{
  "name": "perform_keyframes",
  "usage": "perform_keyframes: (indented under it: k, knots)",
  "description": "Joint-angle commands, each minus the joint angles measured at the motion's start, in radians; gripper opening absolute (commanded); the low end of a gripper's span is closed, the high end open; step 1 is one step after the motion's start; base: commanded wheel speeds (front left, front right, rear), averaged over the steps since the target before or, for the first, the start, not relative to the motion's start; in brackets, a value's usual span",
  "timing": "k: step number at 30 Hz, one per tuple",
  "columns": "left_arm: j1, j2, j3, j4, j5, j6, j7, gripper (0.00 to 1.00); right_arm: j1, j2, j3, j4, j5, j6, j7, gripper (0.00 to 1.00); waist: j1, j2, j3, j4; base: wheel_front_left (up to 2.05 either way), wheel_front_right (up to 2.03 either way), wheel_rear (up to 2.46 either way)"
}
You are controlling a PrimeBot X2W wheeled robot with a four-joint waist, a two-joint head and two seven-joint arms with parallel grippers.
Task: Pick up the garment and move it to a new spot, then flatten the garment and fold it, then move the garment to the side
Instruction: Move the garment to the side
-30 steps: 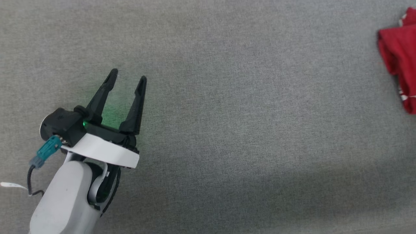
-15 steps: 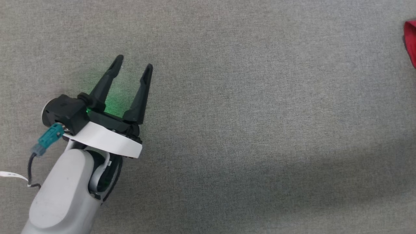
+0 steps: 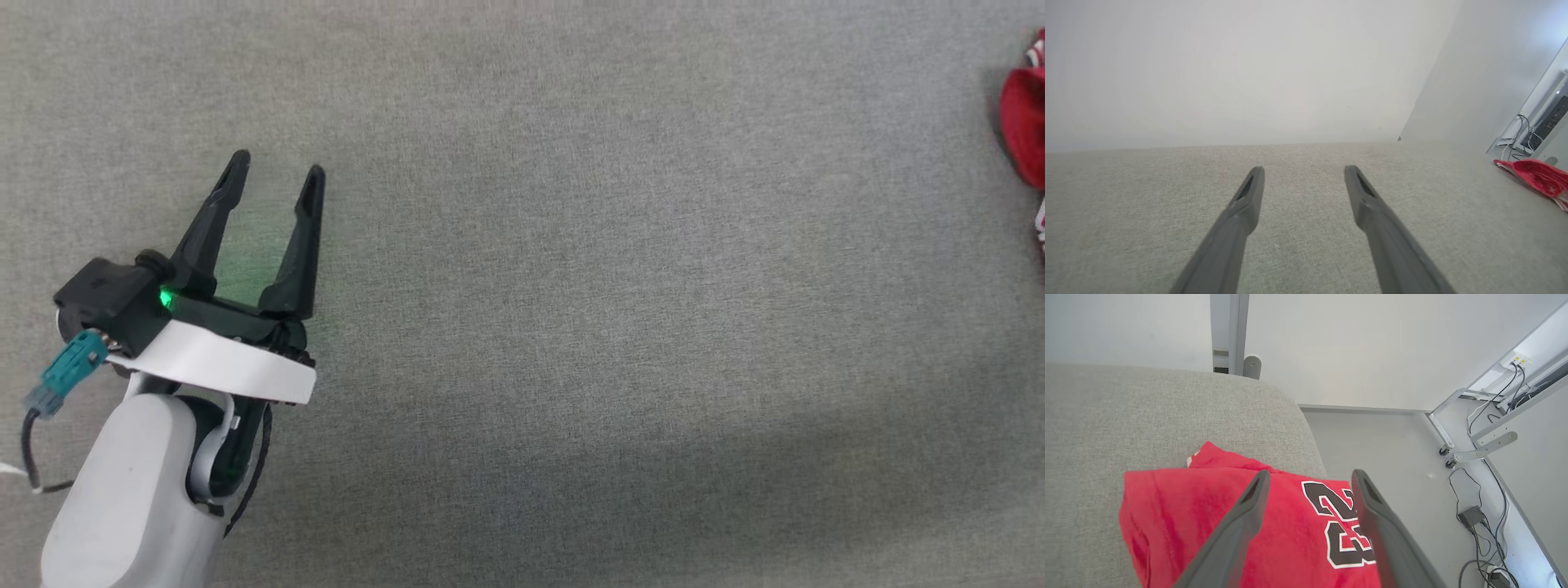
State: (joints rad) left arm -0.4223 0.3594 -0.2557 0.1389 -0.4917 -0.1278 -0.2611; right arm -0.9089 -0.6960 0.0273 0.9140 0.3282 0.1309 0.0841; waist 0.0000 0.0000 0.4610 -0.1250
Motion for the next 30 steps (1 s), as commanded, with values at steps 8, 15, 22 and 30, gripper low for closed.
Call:
perform_keyframes:
  k: [8, 15, 22, 30]
  knots:
    - [0.062, -0.009, 0.059, -0.014, 0.016, -0.004, -0.005, 1.00, 0.063, 0.049, 0.034, -0.064, 0.069, 0.000, -0.104, 1.00, 0.0000, 0.0000, -0.065, 0.005, 0.00, 0.00, 0.00]
    - [0.131, -0.029, 0.129, -0.025, 0.038, -0.004, -0.005, 1.00, 0.150, 0.099, 0.077, -0.159, 0.108, 0.000, -0.236, 1.00, 0.0000, 0.0000, -0.136, 0.012, 0.00, 0.00, 0.00]
    - [0.211, -0.052, 0.202, -0.031, 0.066, -0.004, -0.005, 1.00, 0.254, 0.150, 0.104, -0.266, 0.096, 0.000, -0.329, 1.00, 0.0000, 0.0000, -0.218, 0.018, 0.00, 0.00, 0.00]
    - [0.326, -0.101, 0.303, -0.054, 0.121, -0.004, -0.005, 1.00, 0.430, 0.241, 0.060, -0.455, 0.034, 0.000, -0.349, 1.00, 0.0000, 0.0000, -0.311, 0.025, 0.00, 0.00, 0.00]
